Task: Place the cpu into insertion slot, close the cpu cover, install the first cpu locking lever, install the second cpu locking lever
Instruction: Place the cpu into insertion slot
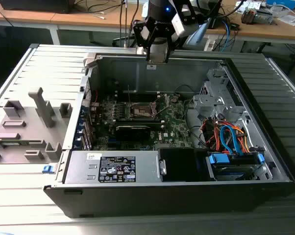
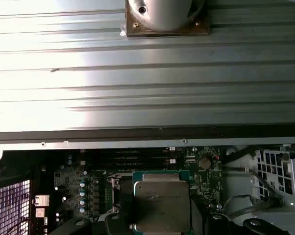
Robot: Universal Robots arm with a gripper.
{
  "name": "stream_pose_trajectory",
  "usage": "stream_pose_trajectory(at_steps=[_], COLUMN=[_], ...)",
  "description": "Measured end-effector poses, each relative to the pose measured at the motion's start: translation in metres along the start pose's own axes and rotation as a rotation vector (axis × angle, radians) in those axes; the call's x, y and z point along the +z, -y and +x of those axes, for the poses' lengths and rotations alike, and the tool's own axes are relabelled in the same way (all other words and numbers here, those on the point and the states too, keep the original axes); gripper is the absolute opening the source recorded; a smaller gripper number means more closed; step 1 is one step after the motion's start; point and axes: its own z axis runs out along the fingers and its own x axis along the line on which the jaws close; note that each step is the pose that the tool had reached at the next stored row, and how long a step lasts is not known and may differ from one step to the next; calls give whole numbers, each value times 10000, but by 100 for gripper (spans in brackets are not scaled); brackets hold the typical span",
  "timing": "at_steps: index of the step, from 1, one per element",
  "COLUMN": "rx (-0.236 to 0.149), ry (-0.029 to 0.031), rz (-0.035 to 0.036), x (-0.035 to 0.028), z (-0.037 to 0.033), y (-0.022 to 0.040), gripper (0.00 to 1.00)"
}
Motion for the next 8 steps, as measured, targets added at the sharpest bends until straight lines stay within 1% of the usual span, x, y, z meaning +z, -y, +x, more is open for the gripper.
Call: stream_pose_trajectory(at_steps=[8], rx=[0], ry=[0], rz=[0], x=[20], z=[0], y=[2], gripper=[55])
